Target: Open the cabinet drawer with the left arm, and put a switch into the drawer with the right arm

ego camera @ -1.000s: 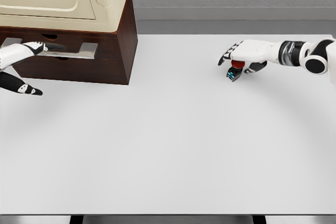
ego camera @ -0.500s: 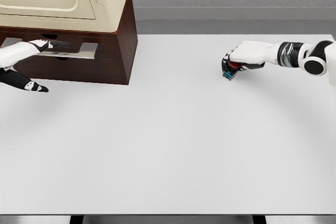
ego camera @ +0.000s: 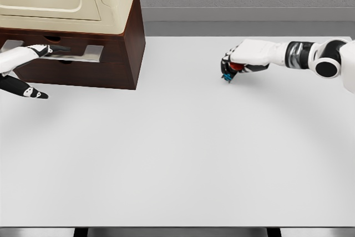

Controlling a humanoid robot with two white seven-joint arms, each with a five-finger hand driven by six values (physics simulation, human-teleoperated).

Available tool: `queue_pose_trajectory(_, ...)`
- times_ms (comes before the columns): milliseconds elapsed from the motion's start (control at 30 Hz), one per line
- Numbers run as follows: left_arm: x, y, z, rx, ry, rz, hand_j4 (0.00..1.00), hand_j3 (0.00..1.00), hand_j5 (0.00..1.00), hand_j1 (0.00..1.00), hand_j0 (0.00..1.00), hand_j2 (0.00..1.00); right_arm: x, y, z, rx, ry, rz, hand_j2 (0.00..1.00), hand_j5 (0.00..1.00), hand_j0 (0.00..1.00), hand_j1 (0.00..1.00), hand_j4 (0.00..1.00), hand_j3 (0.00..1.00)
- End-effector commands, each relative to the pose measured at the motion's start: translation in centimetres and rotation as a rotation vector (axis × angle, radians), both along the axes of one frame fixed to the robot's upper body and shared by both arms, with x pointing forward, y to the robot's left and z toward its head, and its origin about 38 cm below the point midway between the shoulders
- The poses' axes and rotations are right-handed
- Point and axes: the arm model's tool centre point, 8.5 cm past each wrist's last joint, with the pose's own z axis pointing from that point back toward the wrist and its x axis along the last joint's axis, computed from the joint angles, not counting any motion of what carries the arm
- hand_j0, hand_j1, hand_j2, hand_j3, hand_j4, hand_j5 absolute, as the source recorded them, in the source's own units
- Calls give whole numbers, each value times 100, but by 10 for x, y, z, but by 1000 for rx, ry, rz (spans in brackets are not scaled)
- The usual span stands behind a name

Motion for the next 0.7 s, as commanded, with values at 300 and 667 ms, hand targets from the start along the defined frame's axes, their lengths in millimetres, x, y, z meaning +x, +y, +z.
queue_pose_trajectory(300,-3,4,-1,5,14,4,100,100,100,100,100,100,-25,15,22,60,-15,102,47,47,47,47,47,47)
queue_pose_trajectory(667,-14,9,3,25,26,-2,100,100,100,100,100,100,-39,42,42,104,-41,196,47,47,47,47,47,47)
